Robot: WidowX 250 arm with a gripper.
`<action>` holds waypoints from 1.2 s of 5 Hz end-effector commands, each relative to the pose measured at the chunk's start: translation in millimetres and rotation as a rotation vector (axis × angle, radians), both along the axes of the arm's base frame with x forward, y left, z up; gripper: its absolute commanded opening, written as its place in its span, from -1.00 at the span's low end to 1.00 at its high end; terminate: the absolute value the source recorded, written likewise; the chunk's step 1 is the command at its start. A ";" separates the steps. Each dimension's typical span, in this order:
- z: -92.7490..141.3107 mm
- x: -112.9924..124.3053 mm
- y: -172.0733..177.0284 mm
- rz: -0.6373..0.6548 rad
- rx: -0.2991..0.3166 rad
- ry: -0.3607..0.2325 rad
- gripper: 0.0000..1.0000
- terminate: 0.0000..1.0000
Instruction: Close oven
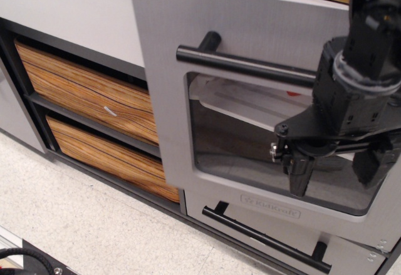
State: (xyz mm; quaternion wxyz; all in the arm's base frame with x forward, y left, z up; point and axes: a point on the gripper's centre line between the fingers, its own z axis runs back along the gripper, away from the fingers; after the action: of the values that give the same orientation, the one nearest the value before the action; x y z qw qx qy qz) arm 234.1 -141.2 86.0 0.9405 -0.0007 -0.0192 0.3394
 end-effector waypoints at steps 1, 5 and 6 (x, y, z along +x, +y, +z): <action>5.9 32.7 20.3 0.064 0.005 -0.037 1.00 -1.00; 7.7 50.9 33.0 0.111 0.006 -0.054 1.00 -1.00; 11.6 48.1 33.5 0.085 0.023 -0.026 1.00 -1.00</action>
State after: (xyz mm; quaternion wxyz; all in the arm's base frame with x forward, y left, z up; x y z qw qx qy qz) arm 263.2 -118.5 77.3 0.9315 0.0286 -0.0099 0.3625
